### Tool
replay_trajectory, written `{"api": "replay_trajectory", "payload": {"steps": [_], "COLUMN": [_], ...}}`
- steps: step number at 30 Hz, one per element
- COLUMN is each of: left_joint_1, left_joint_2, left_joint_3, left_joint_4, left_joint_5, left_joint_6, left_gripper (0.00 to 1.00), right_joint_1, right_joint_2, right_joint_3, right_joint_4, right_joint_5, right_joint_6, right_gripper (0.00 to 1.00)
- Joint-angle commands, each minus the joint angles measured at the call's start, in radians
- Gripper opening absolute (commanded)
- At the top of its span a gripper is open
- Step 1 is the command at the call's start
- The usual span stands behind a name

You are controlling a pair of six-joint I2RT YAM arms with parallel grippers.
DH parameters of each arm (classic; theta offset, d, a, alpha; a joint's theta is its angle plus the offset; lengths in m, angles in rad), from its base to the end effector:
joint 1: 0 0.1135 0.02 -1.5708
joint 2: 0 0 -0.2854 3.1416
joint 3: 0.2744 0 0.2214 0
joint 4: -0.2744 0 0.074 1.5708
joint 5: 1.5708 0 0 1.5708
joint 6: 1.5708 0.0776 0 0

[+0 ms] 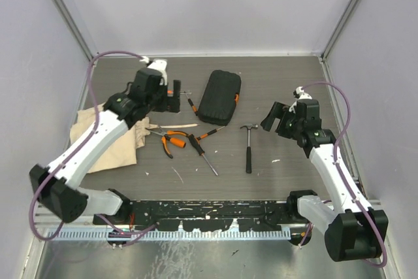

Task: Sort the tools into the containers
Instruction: Open the storage box at the center of the board.

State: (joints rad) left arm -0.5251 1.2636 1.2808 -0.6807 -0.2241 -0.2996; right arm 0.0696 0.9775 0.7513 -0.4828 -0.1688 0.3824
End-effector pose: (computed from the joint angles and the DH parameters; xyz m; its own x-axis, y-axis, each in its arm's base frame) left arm 0.2368 -0.1173 0.3570 -0.6087 0.0201 -0.7931 0.1650 0.9810 -0.1018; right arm 0.1944 0.0266 0.2628 -0.6756 0.3216 -0.6634 0.0608 0.9210 0.3847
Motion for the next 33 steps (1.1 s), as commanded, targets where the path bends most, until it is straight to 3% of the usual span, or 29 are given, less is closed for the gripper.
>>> {"api": "replay_trajectory", "payload": {"steps": [1,10,19,33], "left_joint_1": [-0.064,-0.095,-0.095,-0.073], "left_joint_2": [0.161,0.499,0.71,0.916], "left_joint_3": [0.119,0.382,0.544,0.731], "left_joint_4": [0.101,0.131,0.129,0.067], "left_joint_5": [-0.023,0.09,0.109,0.208], "left_joint_6": [-0.006,-0.033,0.018,0.05], "left_gripper": [0.98,1.0,0.92,0.84], "right_joint_1": [-0.002,-0.002,-0.002,-0.001], "right_joint_2": [-0.004,0.003,0.104,0.5], "right_joint_3": [-0.018,-0.09,-0.082,0.08], "right_joint_4": [0.097,0.19,0.349,0.616], "right_joint_5": [-0.024,-0.086,-0.126,-0.236], "right_joint_6": [0.039,0.12,0.212,0.31], "right_gripper": [0.95,0.94,0.89,0.81]}}
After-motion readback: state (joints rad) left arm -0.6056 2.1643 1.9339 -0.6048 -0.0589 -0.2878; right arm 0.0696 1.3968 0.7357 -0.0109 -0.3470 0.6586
